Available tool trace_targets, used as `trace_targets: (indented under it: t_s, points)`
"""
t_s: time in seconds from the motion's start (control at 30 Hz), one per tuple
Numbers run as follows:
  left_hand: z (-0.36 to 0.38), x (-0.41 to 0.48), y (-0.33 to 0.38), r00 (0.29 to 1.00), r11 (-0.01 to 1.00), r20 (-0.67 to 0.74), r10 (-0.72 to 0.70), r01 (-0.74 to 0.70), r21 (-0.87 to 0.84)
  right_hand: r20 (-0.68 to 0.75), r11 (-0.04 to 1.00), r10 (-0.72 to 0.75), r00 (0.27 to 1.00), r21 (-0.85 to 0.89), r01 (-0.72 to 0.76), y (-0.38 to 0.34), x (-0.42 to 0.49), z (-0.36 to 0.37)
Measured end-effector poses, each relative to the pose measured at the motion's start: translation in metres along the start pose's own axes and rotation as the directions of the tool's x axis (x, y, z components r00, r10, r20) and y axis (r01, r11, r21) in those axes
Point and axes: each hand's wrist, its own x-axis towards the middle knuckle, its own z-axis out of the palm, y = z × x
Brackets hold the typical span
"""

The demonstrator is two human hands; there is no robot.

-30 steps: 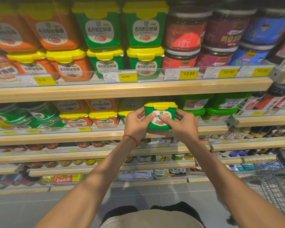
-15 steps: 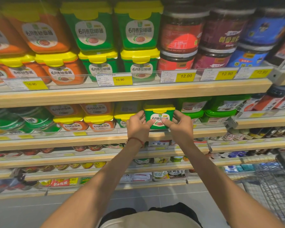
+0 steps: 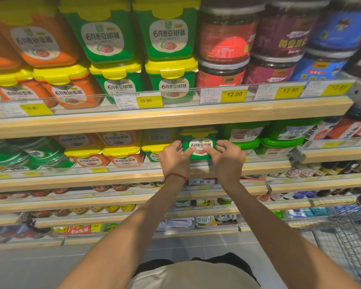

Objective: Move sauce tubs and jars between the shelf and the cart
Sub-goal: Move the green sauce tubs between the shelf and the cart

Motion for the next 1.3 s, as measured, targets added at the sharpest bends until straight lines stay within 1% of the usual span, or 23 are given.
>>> trace_targets:
  t_s: [0.07, 0.13, 0.17, 0.23, 0.37, 0.47, 0.53, 0.63, 0.7, 0.8, 0.83, 0.9, 0.97, 1.03, 1.07, 1.1, 1.23, 1.3]
  points:
    - [0.001, 0.001, 0.001, 1.0, 0.999, -0.018, 0.012, -0.011, 0.03, -0.034, 0.995, -0.098, 0.995, -0.036, 0.097, 0.002, -0.003, 0.0]
    - [0.002, 0.001, -0.001, 0.999, 0.998, -0.026, 0.031, -0.029, 0.052, -0.068, 0.968, -0.233, 0.97, -0.107, 0.225, 0.012, -0.005, 0.005]
    - [0.003, 0.001, -0.003, 0.999, 0.997, -0.025, 0.035, -0.033, 0.071, -0.085, 0.956, -0.274, 0.958, -0.135, 0.261, 0.017, -0.006, 0.007]
    - [0.005, -0.001, -0.007, 1.0, 0.998, -0.02, 0.021, -0.019, 0.068, -0.07, 0.941, -0.304, 0.95, -0.178, 0.288, 0.021, -0.008, 0.008]
    - [0.005, -0.017, -0.005, 0.999, 0.999, -0.015, -0.044, 0.044, -0.022, 0.028, 0.951, -0.251, 0.968, -0.179, 0.252, 0.022, -0.014, 0.002]
    - [0.003, -0.027, -0.003, 0.996, 0.993, -0.005, -0.088, 0.087, -0.076, 0.099, 0.97, -0.158, 0.982, -0.169, 0.173, 0.019, -0.018, -0.006]
    - [0.002, -0.031, -0.005, 0.995, 0.993, -0.01, -0.099, 0.099, -0.063, 0.154, 0.977, -0.121, 0.981, -0.157, 0.145, 0.017, -0.022, -0.013]
    - [-0.004, -0.041, -0.004, 0.997, 0.996, -0.023, -0.078, 0.079, 0.032, 0.202, 0.948, -0.153, 0.967, -0.246, 0.201, 0.017, -0.028, -0.026]
    - [-0.009, -0.048, -0.004, 1.0, 0.988, -0.015, -0.003, 0.006, 0.153, 0.239, 0.923, -0.17, 0.956, -0.301, 0.239, 0.015, -0.033, -0.036]
    - [-0.013, -0.059, -0.002, 0.976, 0.926, 0.007, 0.218, -0.21, 0.314, 0.293, 0.872, -0.213, 0.932, -0.372, 0.317, 0.01, -0.042, -0.051]
    - [-0.015, -0.062, -0.002, 0.958, 0.896, 0.039, 0.283, -0.278, 0.347, 0.301, 0.857, -0.221, 0.928, -0.394, 0.332, 0.008, -0.046, -0.057]
    - [-0.021, -0.067, 0.0, 0.94, 0.847, 0.153, 0.305, -0.341, 0.409, 0.314, 0.831, -0.225, 0.922, -0.432, 0.35, 0.003, -0.054, -0.068]
    - [-0.027, -0.07, 0.001, 0.913, 0.758, 0.26, 0.315, -0.407, 0.509, 0.308, 0.802, -0.237, 0.921, -0.473, 0.364, 0.002, -0.064, -0.078]
    - [-0.031, -0.072, 0.001, 0.869, 0.615, 0.357, 0.343, -0.495, 0.613, 0.285, 0.769, -0.247, 0.926, -0.524, 0.366, 0.003, -0.076, -0.088]
    - [-0.033, -0.075, 0.003, 0.849, 0.559, 0.404, 0.341, -0.529, 0.639, 0.27, 0.753, -0.254, 0.929, -0.547, 0.365, 0.005, -0.082, -0.092]
    - [-0.035, -0.079, 0.003, 0.823, 0.523, 0.448, 0.348, -0.567, 0.636, 0.253, 0.739, -0.254, 0.933, -0.572, 0.356, 0.006, -0.089, -0.098]
    - [-0.042, -0.096, -0.004, 0.698, 0.482, 0.59, 0.406, -0.712, 0.511, 0.193, 0.684, -0.198, 0.961, -0.675, 0.276, 0.016, -0.124, -0.12]
    - [-0.042, -0.109, -0.004, 0.656, 0.45, 0.64, 0.401, -0.749, 0.486, 0.144, 0.653, -0.155, 0.977, -0.727, 0.211, 0.02, -0.145, -0.131]
